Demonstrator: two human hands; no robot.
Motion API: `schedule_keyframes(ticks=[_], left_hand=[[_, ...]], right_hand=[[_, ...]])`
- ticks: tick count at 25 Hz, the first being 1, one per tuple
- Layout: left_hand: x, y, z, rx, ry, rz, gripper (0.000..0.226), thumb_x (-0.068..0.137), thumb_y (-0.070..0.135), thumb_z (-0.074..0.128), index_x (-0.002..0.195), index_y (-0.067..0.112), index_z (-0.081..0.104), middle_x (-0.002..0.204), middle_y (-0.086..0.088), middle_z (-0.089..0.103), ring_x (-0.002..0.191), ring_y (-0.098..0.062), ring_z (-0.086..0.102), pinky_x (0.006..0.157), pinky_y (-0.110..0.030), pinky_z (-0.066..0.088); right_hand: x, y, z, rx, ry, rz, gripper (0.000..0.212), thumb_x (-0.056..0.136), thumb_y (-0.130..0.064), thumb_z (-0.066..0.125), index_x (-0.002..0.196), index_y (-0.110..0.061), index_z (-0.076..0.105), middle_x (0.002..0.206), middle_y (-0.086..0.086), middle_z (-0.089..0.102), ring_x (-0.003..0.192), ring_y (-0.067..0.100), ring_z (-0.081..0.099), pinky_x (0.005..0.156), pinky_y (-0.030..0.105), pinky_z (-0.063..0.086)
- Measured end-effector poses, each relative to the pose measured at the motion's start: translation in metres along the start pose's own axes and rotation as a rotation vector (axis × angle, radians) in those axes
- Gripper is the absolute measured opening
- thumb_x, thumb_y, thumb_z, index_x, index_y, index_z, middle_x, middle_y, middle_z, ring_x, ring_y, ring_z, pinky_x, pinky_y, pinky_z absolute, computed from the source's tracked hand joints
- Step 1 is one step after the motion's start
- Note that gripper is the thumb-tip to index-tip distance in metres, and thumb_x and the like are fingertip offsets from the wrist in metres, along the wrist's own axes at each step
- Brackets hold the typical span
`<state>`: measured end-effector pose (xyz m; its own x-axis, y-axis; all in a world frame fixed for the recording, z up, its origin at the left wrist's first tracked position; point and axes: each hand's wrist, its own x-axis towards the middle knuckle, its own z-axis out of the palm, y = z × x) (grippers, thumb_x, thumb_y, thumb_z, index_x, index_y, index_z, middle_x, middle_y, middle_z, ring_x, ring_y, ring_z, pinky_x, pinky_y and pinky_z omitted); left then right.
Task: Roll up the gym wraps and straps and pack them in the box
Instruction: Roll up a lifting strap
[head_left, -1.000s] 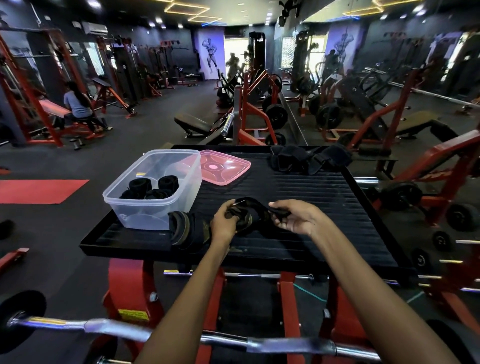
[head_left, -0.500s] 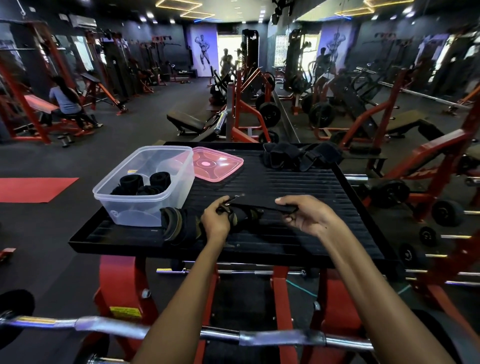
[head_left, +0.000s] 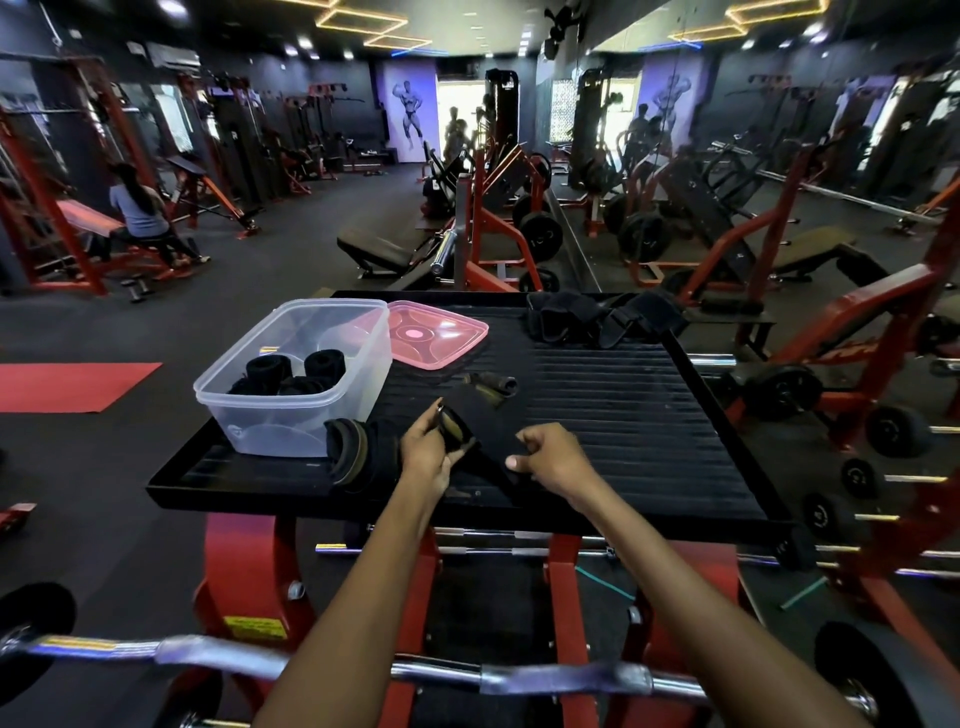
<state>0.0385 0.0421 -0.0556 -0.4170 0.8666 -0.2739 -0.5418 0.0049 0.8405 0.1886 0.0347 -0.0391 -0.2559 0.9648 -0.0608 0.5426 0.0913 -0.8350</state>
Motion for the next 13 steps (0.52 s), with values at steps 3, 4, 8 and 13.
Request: schedule_keyframes(ticks=[3, 4, 8, 13], left_hand=[[-0.006, 0.001, 0.002, -0.008, -0.055, -0.073, 0.041, 0.096, -0.01, 0.025, 0.13, -0.006, 0.047, 0.109, -0.014, 0.056, 0.095, -0.033, 0.056, 0.072, -0.033, 0.058], [-0.006, 0.001, 0.001, 0.022, -0.068, -0.088, 0.039, 0.097, -0.008, 0.025, 0.129, -0.006, 0.047, 0.104, -0.013, 0.059, 0.092, -0.032, 0.057, 0.064, -0.027, 0.059], [-0.004, 0.0, 0.0, 0.157, -0.103, -0.095, 0.036, 0.099, 0.002, 0.03, 0.127, 0.005, 0.052, 0.094, -0.007, 0.062, 0.078, -0.016, 0.058, 0.051, -0.022, 0.057], [-0.005, -0.002, 0.001, 0.101, -0.139, -0.142, 0.038, 0.096, -0.011, 0.023, 0.125, -0.009, 0.047, 0.104, -0.018, 0.058, 0.095, -0.029, 0.059, 0.088, -0.038, 0.048]], right_hand=[[0.016, 0.001, 0.004, -0.043, 0.14, -0.002, 0.028, 0.079, -0.012, 0.073, 0.062, -0.022, 0.053, 0.067, -0.003, 0.051, 0.072, 0.013, 0.05, 0.065, 0.02, 0.036], [0.02, 0.0, 0.004, -0.029, 0.163, 0.007, 0.022, 0.078, -0.013, 0.075, 0.066, -0.017, 0.056, 0.071, 0.0, 0.053, 0.076, 0.015, 0.051, 0.068, 0.022, 0.035], [0.023, -0.003, 0.008, 0.055, 0.233, -0.001, 0.043, 0.074, -0.005, 0.075, 0.052, -0.022, 0.042, 0.057, -0.008, 0.048, 0.065, 0.012, 0.05, 0.062, 0.025, 0.038], [0.035, -0.006, 0.012, 0.206, 0.29, -0.065, 0.029, 0.071, -0.004, 0.077, 0.068, -0.02, 0.052, 0.062, -0.005, 0.051, 0.063, 0.017, 0.051, 0.063, 0.037, 0.049]])
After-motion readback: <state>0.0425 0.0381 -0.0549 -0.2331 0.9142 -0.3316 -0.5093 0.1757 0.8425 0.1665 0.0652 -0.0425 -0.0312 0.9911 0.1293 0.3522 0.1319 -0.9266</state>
